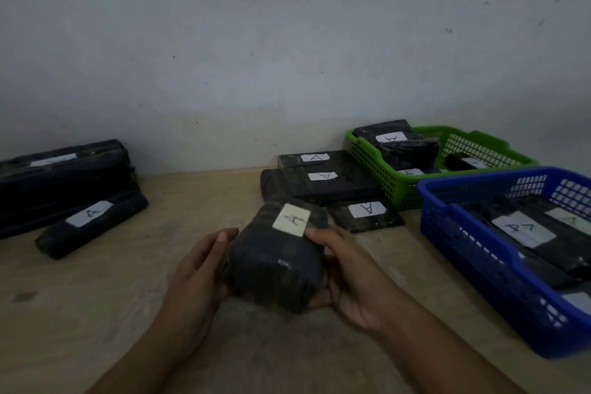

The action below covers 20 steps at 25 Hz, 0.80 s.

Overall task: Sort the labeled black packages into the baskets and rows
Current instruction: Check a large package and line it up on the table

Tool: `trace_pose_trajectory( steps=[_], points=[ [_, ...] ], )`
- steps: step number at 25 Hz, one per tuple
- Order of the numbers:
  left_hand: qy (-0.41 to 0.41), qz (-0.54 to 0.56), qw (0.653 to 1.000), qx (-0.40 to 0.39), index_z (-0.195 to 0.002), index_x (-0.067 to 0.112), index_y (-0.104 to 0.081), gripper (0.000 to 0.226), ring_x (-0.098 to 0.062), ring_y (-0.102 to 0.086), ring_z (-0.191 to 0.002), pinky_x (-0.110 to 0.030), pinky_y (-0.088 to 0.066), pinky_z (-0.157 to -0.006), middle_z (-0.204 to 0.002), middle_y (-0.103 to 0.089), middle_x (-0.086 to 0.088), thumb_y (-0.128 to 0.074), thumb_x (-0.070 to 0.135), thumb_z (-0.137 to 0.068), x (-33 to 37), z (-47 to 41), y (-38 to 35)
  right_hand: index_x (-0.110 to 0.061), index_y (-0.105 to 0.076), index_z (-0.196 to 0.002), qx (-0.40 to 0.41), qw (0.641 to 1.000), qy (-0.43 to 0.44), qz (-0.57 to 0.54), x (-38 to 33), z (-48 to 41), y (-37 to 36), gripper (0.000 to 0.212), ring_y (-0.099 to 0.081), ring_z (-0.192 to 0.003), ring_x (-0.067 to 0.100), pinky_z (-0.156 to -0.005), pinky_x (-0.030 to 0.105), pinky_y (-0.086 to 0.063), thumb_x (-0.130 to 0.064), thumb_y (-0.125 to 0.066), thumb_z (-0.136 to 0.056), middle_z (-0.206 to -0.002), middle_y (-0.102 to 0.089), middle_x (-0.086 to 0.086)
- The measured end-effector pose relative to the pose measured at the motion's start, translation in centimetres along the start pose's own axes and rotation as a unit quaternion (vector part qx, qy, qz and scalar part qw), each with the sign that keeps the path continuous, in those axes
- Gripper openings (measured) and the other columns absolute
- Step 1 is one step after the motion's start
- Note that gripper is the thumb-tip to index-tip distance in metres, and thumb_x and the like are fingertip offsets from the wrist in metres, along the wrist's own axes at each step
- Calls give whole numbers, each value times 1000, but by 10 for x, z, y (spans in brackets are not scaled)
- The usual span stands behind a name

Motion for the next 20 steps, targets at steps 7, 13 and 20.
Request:
trace_pose_trajectory(
  steps=[7, 13, 20],
  points=[
    [-65, -109, 991, 46, -113, 21, -47, 51, -1, -68, -89, -16, -55, -68, -99, -69, 4, -71, 35, -70, -1, 19, -30, -51, -16, -140, 110, 989, 102, 10, -1, -4, -6, 93, -75, -81, 33, -60, 45, -59, -30, -80, -76, -124, -65, 1],
    [-122, -200, 969, 83, -121, 14, -58, 31, 0, -59, -93, -2, -46, -64, -119, -62, -3, -57, 25, -92, 1, -11, -23, -25, -39, -120, 168, 968, 78, 171, -13, -10, 14, 45, -75, -70, 30, -45, 31, -52, -40, -67, -89, -106, -69, 9],
    [-142, -367, 917, 62, -134, 19, -51, 35, -10, -47, -109, -26, -37, -96, -130, -56, -2, -38, 26, -102, -13, -37, -10, -22, -50, -103, 268, 822, 163, 475, -18, -15, 32, 26, -50, -80, 3, -59, 12, -35, -36, -67, -89, -95, -55, -8]
  ],
)
Point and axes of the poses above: each hand's wrist, its own z-axis away from the middle knuckle, its own y-axis out of the back of the hand, x = y × z, the point moved 1 cm from there along -z, towards the middle knuckle
